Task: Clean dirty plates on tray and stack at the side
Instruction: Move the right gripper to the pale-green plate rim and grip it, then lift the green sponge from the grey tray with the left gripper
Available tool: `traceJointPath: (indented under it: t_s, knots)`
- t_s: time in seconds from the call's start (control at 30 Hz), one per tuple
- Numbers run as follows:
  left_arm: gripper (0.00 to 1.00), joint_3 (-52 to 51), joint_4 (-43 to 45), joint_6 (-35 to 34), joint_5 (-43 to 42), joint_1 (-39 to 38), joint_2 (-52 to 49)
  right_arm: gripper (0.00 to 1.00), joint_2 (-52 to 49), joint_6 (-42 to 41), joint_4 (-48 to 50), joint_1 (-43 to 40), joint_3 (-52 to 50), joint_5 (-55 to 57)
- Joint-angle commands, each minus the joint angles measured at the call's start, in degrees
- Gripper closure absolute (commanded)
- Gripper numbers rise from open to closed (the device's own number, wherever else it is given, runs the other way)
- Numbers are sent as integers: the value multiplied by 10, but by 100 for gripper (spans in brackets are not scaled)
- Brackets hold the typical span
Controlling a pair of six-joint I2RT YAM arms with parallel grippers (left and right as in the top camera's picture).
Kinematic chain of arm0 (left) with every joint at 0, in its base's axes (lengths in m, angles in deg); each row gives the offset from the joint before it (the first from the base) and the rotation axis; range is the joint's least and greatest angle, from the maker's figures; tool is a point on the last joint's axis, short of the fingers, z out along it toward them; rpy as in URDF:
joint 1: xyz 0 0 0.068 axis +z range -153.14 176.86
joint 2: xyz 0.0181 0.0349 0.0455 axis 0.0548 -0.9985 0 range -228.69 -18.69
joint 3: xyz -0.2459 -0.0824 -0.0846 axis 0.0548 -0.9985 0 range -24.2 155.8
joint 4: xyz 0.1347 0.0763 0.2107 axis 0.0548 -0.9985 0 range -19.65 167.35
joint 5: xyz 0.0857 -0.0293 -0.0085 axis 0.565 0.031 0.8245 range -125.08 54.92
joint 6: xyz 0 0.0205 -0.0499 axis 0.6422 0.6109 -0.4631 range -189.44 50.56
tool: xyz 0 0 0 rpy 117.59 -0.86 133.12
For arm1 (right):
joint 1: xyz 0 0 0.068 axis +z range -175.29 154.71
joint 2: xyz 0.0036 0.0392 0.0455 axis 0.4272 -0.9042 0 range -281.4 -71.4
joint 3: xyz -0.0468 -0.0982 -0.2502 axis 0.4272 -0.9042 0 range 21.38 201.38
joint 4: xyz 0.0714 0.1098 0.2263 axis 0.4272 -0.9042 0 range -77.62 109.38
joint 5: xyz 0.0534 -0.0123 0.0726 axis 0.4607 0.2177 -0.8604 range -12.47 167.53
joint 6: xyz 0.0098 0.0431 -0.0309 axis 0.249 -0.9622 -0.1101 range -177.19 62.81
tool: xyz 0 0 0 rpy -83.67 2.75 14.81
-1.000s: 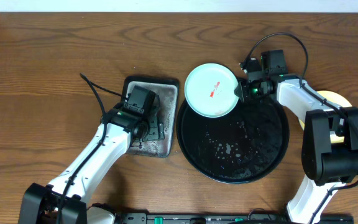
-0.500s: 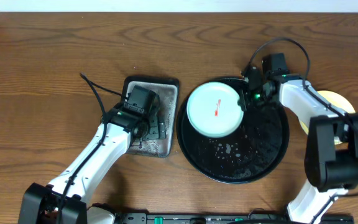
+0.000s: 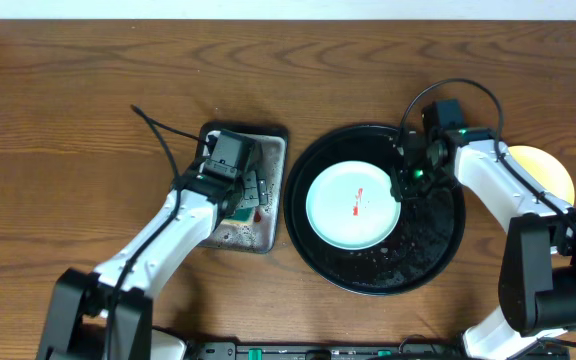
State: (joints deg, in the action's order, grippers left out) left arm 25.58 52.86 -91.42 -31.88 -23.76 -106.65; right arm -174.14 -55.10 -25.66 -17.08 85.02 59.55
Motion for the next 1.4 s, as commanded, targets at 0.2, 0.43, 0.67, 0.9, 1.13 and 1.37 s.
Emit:
traceJointPath:
  t_s: [0.2,0.43,0.67,0.9,1.13,1.37]
  knots:
    - [46,11,15,5,22,3,-78,99,-5,1,27,3,-28,24]
    - [92,11,15,5,22,3,-81,99,-5,1,32,3,-31,33]
    - [85,16,14,5,21,3,-17,99,-5,1,32,3,-31,36]
    - [25,10,0,5,17,3,4,99,-5,1,35,3,-31,36]
    - [25,3,4,3,10,3,-47,99,-5,1,33,2,-31,36]
    - [81,3,20,3,0,3,-85,99,-5,1,34,10,-31,36]
